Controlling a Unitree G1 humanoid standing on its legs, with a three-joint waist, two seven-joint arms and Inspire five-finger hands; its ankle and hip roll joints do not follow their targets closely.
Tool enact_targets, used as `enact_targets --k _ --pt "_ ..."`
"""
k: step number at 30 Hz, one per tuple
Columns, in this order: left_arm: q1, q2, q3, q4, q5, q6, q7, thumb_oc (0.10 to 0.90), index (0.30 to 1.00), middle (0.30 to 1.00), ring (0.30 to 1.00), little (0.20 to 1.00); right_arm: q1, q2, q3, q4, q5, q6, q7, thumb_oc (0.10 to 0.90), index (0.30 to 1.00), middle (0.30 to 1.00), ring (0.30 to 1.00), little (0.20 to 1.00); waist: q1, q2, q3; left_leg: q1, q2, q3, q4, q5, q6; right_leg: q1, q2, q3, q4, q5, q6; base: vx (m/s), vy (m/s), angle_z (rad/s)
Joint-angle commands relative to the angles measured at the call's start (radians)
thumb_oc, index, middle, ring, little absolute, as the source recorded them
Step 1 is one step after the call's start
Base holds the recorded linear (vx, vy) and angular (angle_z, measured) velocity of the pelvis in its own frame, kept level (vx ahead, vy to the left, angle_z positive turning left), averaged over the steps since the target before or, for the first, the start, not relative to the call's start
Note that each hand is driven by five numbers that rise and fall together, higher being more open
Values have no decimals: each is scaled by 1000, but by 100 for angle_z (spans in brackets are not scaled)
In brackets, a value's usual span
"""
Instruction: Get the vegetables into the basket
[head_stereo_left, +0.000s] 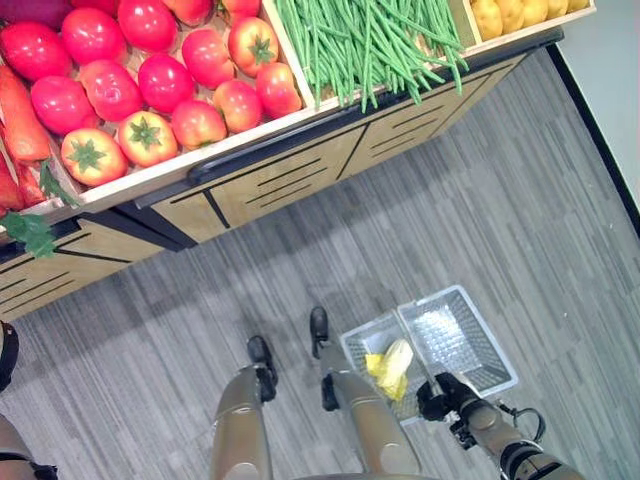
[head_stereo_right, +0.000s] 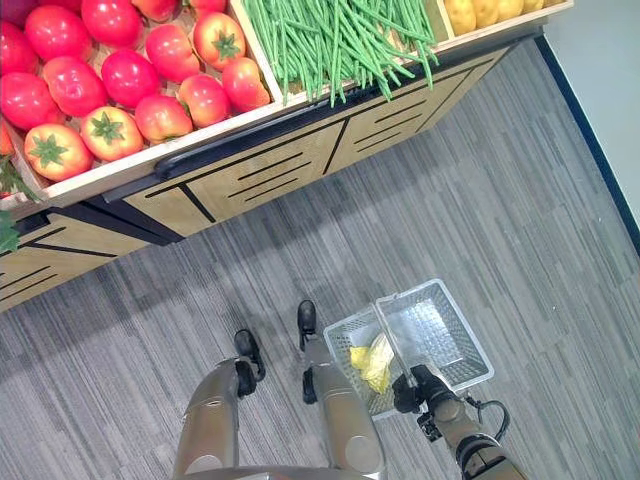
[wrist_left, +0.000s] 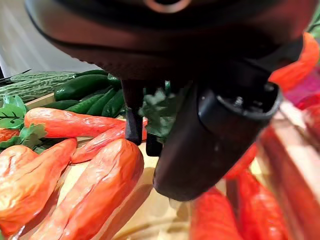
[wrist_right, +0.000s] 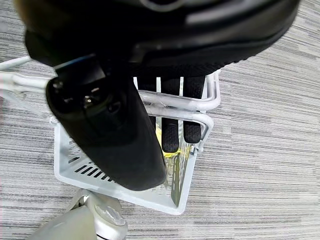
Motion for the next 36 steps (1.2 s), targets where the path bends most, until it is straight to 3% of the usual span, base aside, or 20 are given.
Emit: enact_targets --k 1,14,27,36 --pt "75 23 38 -16 -1 -3 43 400 300 300 300 300 126 -70 26 51 -10 23 2 400 300 300 300 300 25 39 -65 57 -10 -109 -132 32 -36 104 -29 -35 33 -155 92 -11 -43 -4" --pt "151 88 98 -107 45 -23 74 400 300 300 300 300 150 -74 -1 70 -58 28 9 400 300 300 300 300 50 65 -92 281 -48 -86 -232 67 -45 285 -55 -48 21 -188 84 -18 -19 5" --pt "244 127 131 -200 111 -41 69 400 300 300 300 300 167 -71 -32 101 -91 35 11 400 300 300 300 300 61 97 -130 441 -78 -77 -348 110 -52 396 -72 -59 7 -207 87 -10 -17 6" --pt "309 111 168 -199 131 -39 53 400 300 300 300 300 187 -60 -47 128 -104 39 13 400 300 300 300 300 52 117 -177 535 -106 -77 -540 195 -58 425 -71 -80 -23 -200 95 4 0 12"
